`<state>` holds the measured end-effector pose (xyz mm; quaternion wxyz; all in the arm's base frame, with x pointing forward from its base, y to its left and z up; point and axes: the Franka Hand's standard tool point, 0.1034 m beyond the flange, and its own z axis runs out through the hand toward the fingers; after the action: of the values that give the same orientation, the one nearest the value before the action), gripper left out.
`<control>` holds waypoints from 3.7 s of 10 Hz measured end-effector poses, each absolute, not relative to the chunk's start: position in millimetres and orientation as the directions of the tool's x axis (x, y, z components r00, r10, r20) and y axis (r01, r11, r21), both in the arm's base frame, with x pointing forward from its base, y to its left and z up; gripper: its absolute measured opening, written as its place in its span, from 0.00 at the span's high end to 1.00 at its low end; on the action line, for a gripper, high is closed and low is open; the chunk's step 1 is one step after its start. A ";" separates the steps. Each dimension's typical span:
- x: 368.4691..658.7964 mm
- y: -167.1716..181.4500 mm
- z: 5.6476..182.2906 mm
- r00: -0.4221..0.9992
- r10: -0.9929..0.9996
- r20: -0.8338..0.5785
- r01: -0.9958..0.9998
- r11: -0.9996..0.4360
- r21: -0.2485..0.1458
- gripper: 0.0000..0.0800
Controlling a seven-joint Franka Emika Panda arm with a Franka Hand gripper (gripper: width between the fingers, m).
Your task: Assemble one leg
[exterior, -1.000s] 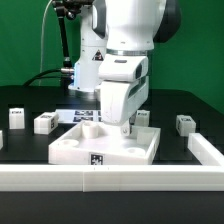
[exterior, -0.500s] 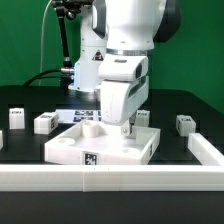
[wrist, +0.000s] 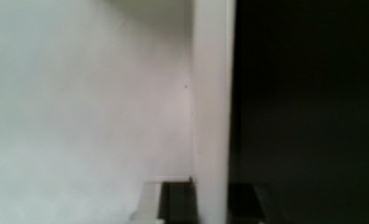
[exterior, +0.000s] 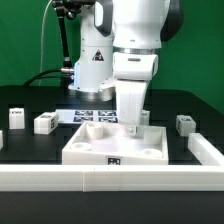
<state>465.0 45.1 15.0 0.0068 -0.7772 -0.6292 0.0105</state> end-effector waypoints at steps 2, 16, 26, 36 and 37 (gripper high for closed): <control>463.0 46.9 13.9 0.194 0.981 -0.011 0.981 -0.194 -0.026 0.93; 490.6 82.0 11.1 0.019 1.000 -0.009 1.000 -0.019 -0.007 0.49; 491.4 98.8 44.9 0.117 0.993 -0.015 0.993 -0.116 0.033 0.19; 475.3 127.5 53.3 0.718 0.695 0.048 0.694 -0.719 0.041 0.19; 471.1 134.6 51.7 0.801 0.596 0.057 0.596 -0.803 0.028 0.19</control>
Offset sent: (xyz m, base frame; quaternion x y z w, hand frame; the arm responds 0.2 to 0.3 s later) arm 0.0000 0.0000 0.0000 0.0000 0.0000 0.0000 1.0000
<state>471.1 134.6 51.7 -0.0046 -0.9489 -0.3140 -0.0314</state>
